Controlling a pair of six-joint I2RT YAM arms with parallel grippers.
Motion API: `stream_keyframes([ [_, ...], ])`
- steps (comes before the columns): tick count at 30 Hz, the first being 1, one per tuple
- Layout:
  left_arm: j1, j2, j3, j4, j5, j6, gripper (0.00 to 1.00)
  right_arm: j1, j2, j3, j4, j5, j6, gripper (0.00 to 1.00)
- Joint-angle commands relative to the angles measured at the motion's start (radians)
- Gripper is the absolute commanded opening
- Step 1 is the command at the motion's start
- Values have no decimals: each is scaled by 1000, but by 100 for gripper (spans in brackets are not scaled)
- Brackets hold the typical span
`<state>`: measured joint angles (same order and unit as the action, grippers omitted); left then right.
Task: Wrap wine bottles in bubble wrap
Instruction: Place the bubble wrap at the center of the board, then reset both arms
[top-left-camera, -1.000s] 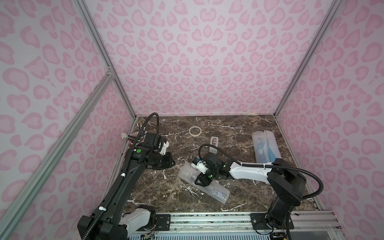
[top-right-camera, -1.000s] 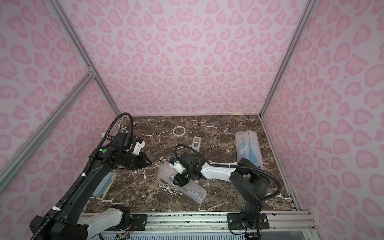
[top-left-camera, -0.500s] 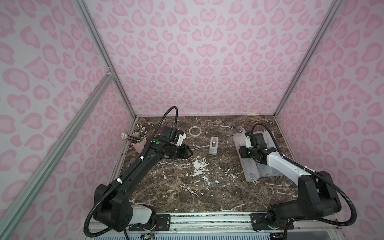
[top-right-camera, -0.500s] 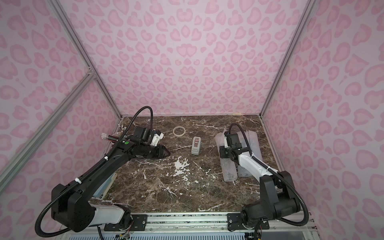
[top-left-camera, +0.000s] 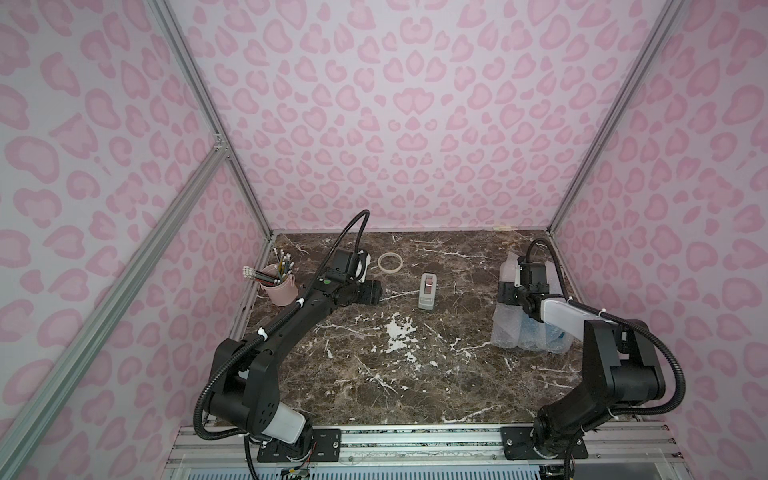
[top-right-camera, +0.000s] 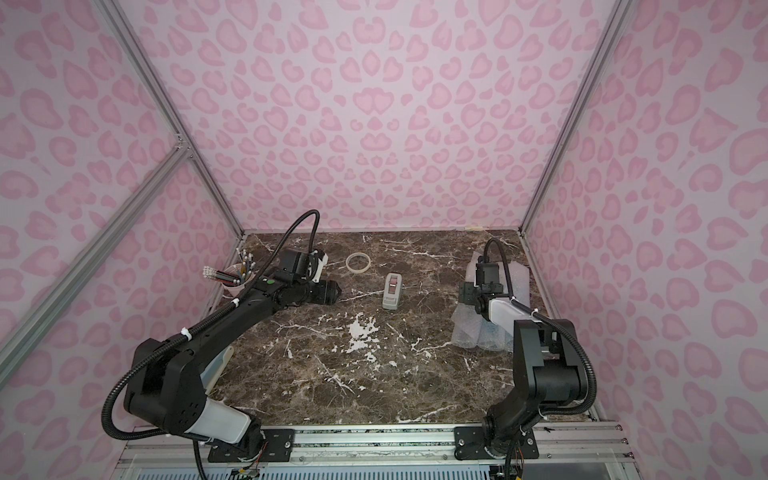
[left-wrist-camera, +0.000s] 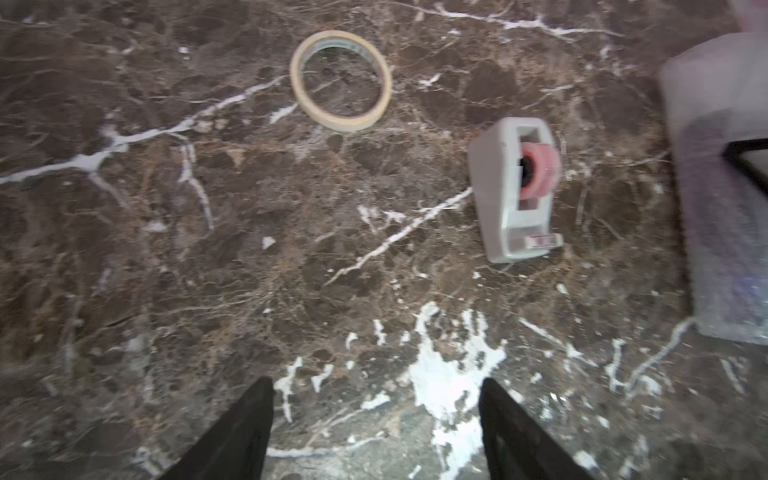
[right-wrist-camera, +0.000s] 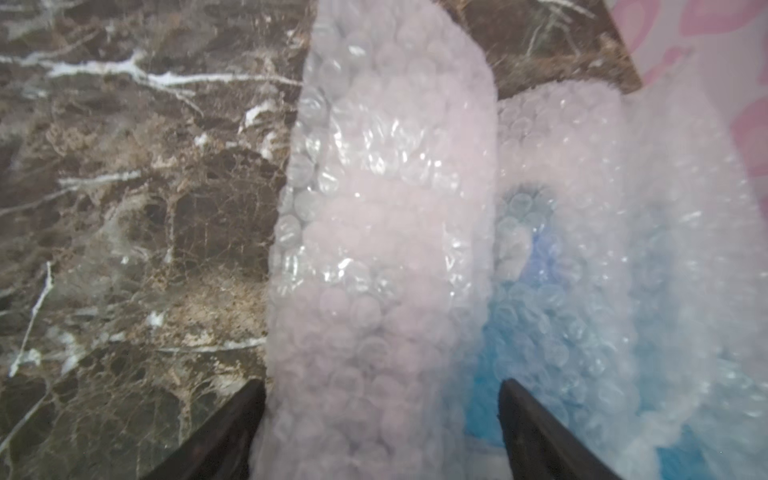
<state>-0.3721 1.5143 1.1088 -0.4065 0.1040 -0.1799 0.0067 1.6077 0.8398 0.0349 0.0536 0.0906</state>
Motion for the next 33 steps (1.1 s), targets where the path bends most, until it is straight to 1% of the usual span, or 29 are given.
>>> stream_keyframes([
  [1,37,-16,-45,113,-164,76,80,-3,-55,-34,128,53,-20,100],
  [3,72,-34,-88,158,-214,100,81,-6,-103,-55,136,64,-8,100],
  [5,105,-63,-154,228,-253,112,99,-8,-158,-109,175,66,7,100],
  [8,154,-97,-254,352,-289,136,98,-9,-260,-246,328,84,26,100],
  [11,192,-89,-328,463,-294,153,98,-10,-330,-351,479,103,32,100],
  [14,205,-54,-427,648,-299,169,98,-10,-371,-500,736,116,-7,100],
  [15,211,-30,-449,708,-285,173,98,-9,-369,-529,797,127,-11,100],
  [17,213,23,-438,724,-282,176,98,-9,-348,-535,825,130,-34,100],
  [18,213,31,-418,694,-274,186,98,-9,-328,-540,852,146,-35,100],
  [20,215,26,-431,714,-280,207,98,-10,-275,-560,924,154,-45,100],
  [22,219,-9,-473,772,-281,234,98,-6,-239,-555,942,153,-50,100],
  [24,228,-37,-505,826,-280,253,98,-4,-231,-548,935,126,-61,100],
  [26,258,-25,-519,882,-246,260,98,-4,-202,-542,952,117,-64,100],
  [30,313,10,-507,897,-160,232,98,7,-193,-524,928,114,-73,100],
  [31,318,8,-510,900,-146,231,98,8,-190,-526,943,138,-60,100],
  [33,318,7,-518,912,-130,236,98,8,-187,-526,946,138,-55,100],
])
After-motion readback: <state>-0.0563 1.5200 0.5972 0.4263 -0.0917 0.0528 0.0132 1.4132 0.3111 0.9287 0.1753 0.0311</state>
